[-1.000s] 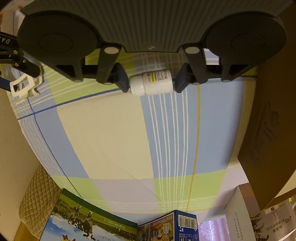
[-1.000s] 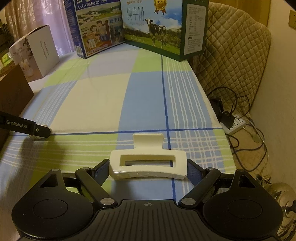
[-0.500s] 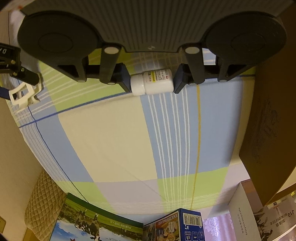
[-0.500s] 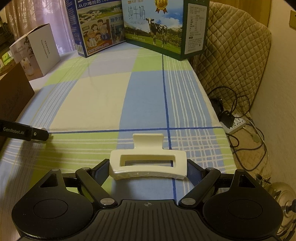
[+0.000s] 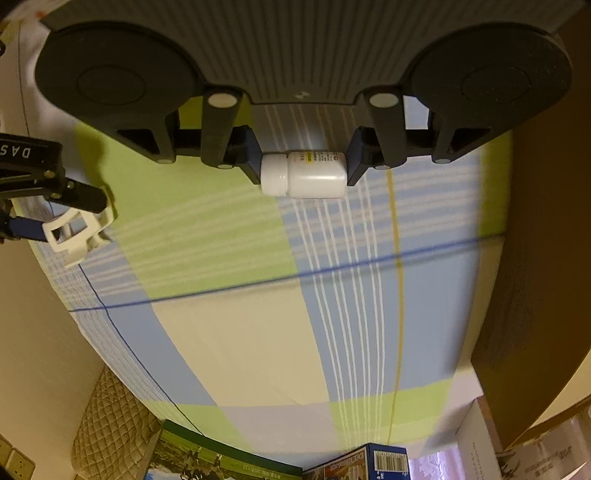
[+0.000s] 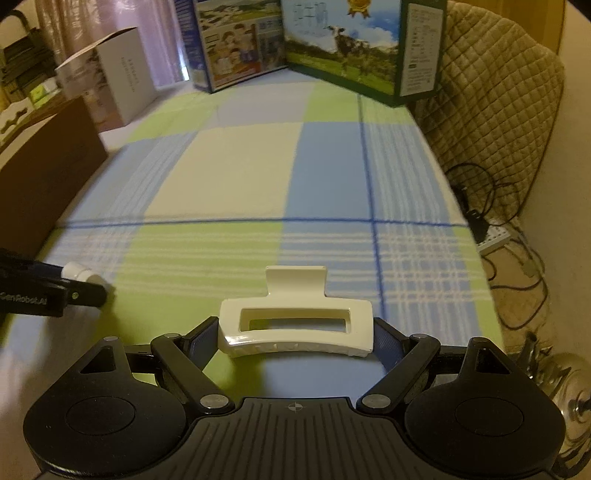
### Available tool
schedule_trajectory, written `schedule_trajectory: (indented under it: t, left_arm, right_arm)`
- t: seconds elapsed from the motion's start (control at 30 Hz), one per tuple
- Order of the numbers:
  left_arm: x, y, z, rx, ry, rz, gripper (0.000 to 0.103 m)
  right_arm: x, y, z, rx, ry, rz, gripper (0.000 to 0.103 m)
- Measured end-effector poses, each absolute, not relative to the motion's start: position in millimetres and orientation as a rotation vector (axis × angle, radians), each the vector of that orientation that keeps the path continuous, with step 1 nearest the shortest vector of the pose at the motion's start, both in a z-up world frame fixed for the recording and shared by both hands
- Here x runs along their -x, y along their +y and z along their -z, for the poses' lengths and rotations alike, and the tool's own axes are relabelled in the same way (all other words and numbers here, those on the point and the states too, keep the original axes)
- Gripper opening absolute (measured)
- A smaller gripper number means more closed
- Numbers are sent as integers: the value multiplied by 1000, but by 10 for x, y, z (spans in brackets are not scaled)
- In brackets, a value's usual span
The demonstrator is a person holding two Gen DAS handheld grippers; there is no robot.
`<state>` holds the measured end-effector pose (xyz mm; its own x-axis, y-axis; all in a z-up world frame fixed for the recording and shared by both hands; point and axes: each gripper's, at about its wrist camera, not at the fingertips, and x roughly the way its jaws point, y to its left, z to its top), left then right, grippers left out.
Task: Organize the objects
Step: 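Carry the white bottle and hair clip in both tools over the brown box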
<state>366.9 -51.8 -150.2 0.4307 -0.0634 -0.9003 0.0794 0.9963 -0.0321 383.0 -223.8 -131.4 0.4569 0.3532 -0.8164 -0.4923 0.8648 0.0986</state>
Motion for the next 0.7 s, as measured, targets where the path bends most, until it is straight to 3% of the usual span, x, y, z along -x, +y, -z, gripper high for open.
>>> schedule_trajectory:
  t: [0.7]
  left_arm:
    - [-2689,2,498,103,936,104,41]
  right_arm:
    - [-3059,-1559,487,93,865,-788,82]
